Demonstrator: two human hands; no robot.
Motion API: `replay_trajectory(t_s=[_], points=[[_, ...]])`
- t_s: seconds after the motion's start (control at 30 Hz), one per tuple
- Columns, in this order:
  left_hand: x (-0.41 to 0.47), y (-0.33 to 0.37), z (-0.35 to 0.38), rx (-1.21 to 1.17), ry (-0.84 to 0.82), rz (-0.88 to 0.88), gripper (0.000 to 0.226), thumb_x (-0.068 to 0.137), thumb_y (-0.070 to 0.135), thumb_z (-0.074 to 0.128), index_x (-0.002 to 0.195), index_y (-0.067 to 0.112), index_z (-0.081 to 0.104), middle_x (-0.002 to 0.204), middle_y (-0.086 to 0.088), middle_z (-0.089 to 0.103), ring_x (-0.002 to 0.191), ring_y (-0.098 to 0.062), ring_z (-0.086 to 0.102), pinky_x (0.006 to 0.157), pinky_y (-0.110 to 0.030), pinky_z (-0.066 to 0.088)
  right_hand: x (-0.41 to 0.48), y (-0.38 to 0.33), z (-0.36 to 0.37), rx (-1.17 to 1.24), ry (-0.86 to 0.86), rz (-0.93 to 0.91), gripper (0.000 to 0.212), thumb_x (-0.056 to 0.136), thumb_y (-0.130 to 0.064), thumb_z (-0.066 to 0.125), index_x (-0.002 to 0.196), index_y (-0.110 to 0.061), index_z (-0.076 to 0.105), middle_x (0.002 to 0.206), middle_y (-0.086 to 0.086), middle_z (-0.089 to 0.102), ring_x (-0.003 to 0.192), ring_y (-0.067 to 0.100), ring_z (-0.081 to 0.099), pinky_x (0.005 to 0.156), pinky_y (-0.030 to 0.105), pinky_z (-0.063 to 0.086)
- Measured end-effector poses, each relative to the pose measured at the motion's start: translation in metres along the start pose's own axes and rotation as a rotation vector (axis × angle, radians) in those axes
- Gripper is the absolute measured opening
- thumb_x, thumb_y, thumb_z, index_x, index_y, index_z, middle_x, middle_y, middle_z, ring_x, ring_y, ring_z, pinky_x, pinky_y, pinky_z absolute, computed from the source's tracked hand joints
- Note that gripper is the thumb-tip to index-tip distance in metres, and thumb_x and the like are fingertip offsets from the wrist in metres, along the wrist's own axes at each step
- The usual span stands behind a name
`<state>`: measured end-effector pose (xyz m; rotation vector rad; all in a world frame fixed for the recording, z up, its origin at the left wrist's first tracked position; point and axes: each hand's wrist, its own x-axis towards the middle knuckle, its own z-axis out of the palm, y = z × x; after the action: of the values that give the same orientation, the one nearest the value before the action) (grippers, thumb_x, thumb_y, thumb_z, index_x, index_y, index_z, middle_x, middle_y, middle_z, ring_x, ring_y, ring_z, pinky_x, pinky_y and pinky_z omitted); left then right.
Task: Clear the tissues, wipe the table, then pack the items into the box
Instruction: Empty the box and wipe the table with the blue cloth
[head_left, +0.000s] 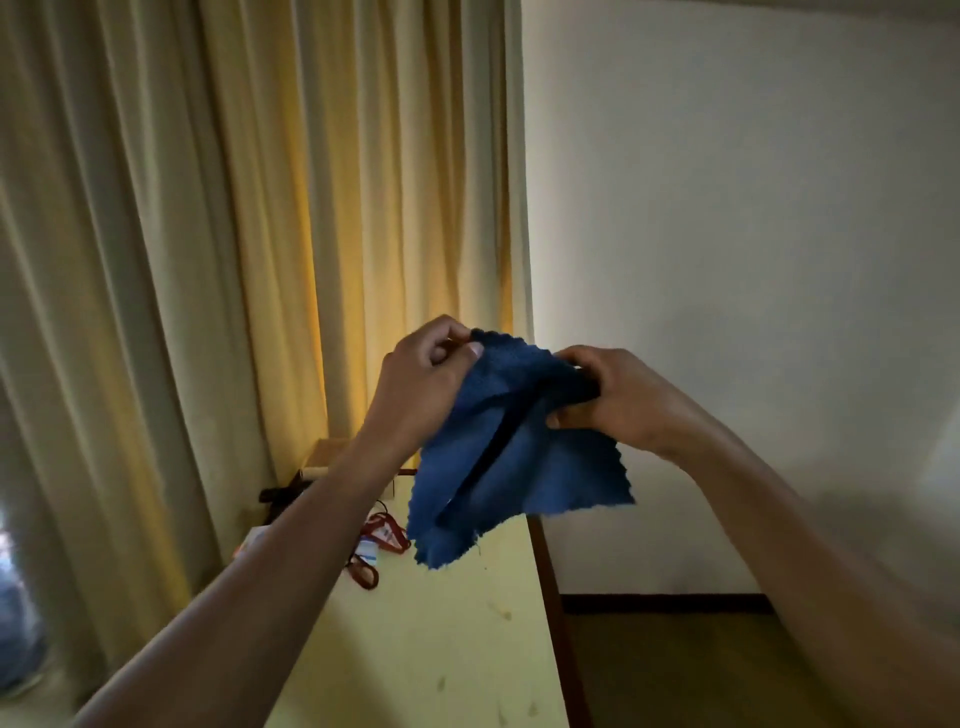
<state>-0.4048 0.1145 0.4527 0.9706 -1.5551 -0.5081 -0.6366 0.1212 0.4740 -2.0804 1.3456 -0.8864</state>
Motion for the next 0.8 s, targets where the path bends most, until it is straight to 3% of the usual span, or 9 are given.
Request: replay_trajectory(t_s=[0.1, 0.17, 0.23, 0.33, 0.43, 0.57, 0.7, 0.8], points=[[0.021, 0.0, -0.004, -0.071, 0.015, -0.069, 0.012, 0.101, 0.027, 0.058, 0.09, 0.03, 0.064, 0.084, -0.007, 0.072, 0.072, -0.025, 0.059, 0.071, -0.037, 0.043, 0.012, 0.011, -0.009, -0.249, 0.017, -0.014, 0.019, 0.089, -0.022, 0.076, 0.103, -0.033, 0.068, 0.095, -0.013, 0.073, 0.089, 0.005, 0.068, 0.073, 0.021, 0.053], [0.032, -0.002, -0.003, -0.098, 0.02, -0.077, 0.013, 0.104, 0.028, 0.054, 0.095, 0.03, 0.064, 0.096, -0.011, 0.074, 0.076, -0.032, 0.061, 0.071, -0.039, 0.045, 0.022, 0.02, -0.017, -0.354, 0.053, -0.039, 0.004, 0.093, -0.028, 0.07, 0.097, -0.029, 0.071, 0.089, -0.009, 0.073, 0.085, 0.009, 0.068, 0.07, 0.026, 0.055], [0.04, -0.003, 0.0, -0.089, 0.048, -0.075, 0.014, 0.106, 0.029, 0.051, 0.098, 0.03, 0.062, 0.098, -0.012, 0.071, 0.076, -0.027, 0.058, 0.069, -0.037, 0.044, 0.028, 0.025, -0.027, -0.377, 0.048, -0.046, 0.008, 0.098, -0.03, 0.065, 0.1, -0.026, 0.071, 0.09, -0.006, 0.072, 0.086, 0.013, 0.068, 0.07, 0.027, 0.053], [0.05, -0.008, 0.001, -0.013, 0.114, -0.075, 0.013, 0.107, 0.032, 0.049, 0.102, 0.032, 0.061, 0.102, 0.001, 0.07, 0.082, -0.016, 0.06, 0.07, -0.036, 0.046, 0.033, 0.029, -0.039, -0.278, 0.031, -0.056, 0.016, 0.102, -0.036, 0.061, 0.097, -0.023, 0.07, 0.087, 0.001, 0.07, 0.078, 0.016, 0.065, 0.066, 0.026, 0.048], [0.058, -0.008, -0.001, 0.028, 0.137, -0.06, 0.011, 0.103, 0.041, 0.055, 0.096, 0.037, 0.063, 0.102, 0.002, 0.073, 0.084, -0.017, 0.064, 0.073, -0.039, 0.048, 0.035, 0.029, -0.05, -0.15, 0.028, -0.066, 0.016, 0.102, -0.038, 0.06, 0.101, -0.024, 0.068, 0.091, 0.002, 0.07, 0.081, 0.018, 0.066, 0.068, 0.027, 0.05], [0.069, 0.001, -0.011, 0.016, 0.097, -0.094, 0.017, 0.096, 0.048, 0.066, 0.09, 0.032, 0.064, 0.108, 0.0, 0.074, 0.1, -0.024, 0.07, 0.081, -0.042, 0.053, 0.038, 0.025, -0.059, -0.071, -0.155, -0.014, 0.026, 0.092, -0.038, 0.073, 0.112, -0.022, 0.069, 0.105, 0.003, 0.072, 0.098, 0.019, 0.07, 0.078, 0.028, 0.058], [0.078, 0.017, -0.029, -0.25, -0.039, -0.24, 0.023, 0.095, 0.033, 0.074, 0.104, 0.014, 0.064, 0.114, 0.005, 0.076, 0.105, -0.014, 0.071, 0.084, -0.032, 0.057, 0.037, 0.013, -0.068, 0.077, -0.332, -0.009, 0.041, 0.082, -0.017, 0.083, 0.12, -0.01, 0.068, 0.112, 0.005, 0.075, 0.104, 0.022, 0.072, 0.086, 0.033, 0.06], [0.075, 0.029, -0.049, -0.336, -0.219, -0.334, 0.041, 0.081, 0.035, 0.079, 0.115, 0.016, 0.066, 0.091, 0.006, 0.075, 0.088, -0.011, 0.067, 0.076, -0.026, 0.055, 0.039, -0.001, -0.067, 0.026, -0.343, -0.024, 0.03, 0.081, -0.004, 0.082, 0.108, -0.004, 0.07, 0.103, 0.008, 0.077, 0.097, 0.025, 0.074, 0.081, 0.033, 0.061]])
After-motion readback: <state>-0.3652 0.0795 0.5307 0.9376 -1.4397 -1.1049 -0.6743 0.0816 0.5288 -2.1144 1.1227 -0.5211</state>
